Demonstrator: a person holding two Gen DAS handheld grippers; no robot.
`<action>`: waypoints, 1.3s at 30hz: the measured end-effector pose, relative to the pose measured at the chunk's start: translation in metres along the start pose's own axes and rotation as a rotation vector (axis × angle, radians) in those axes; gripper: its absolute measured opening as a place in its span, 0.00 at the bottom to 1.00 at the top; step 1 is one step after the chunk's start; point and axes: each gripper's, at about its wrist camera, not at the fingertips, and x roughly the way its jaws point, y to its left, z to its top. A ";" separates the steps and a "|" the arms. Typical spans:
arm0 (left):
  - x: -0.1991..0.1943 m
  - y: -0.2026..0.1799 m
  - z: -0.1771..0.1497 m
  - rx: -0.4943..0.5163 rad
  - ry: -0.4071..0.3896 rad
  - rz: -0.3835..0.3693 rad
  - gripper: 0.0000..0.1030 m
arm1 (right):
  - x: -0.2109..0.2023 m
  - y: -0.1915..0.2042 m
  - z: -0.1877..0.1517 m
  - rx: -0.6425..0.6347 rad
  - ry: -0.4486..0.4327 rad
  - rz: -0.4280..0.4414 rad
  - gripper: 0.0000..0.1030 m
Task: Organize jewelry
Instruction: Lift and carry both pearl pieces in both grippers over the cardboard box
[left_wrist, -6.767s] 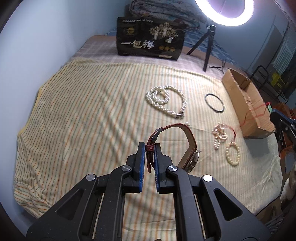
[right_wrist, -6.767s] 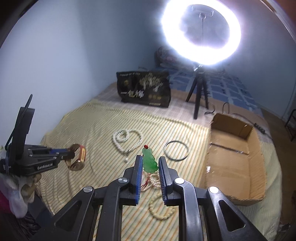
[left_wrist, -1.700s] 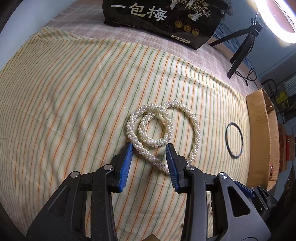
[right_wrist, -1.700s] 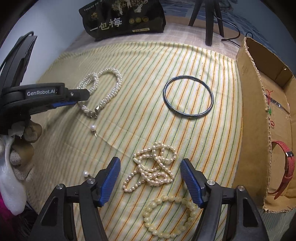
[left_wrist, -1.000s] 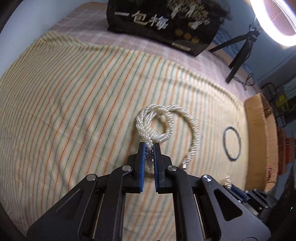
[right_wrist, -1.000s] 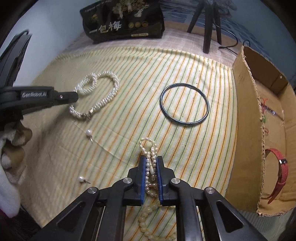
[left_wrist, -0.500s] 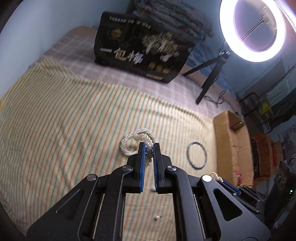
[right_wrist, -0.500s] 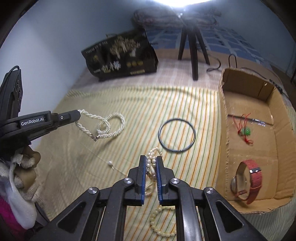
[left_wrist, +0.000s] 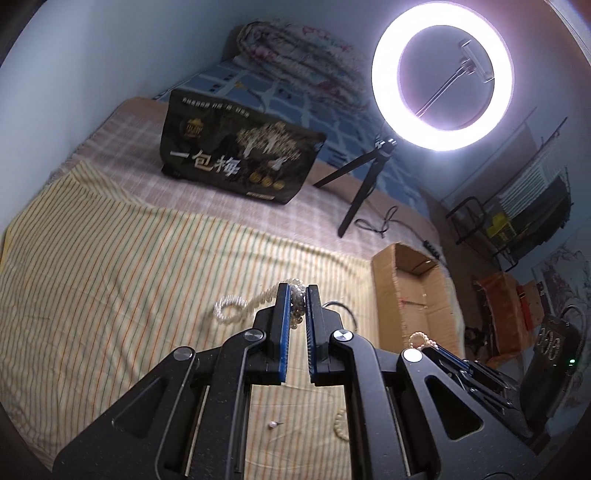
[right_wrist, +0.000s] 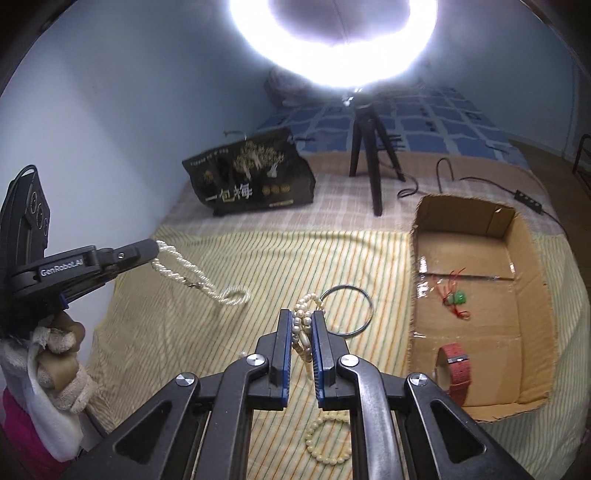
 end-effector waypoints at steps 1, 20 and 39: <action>-0.005 -0.002 0.002 0.000 -0.007 -0.012 0.05 | -0.003 -0.002 0.000 0.002 -0.007 -0.003 0.07; -0.021 -0.053 0.001 0.047 -0.025 -0.108 0.05 | -0.063 -0.071 0.002 0.103 -0.118 -0.094 0.07; 0.007 -0.167 0.012 0.194 -0.005 -0.201 0.05 | -0.076 -0.142 -0.011 0.183 -0.106 -0.173 0.07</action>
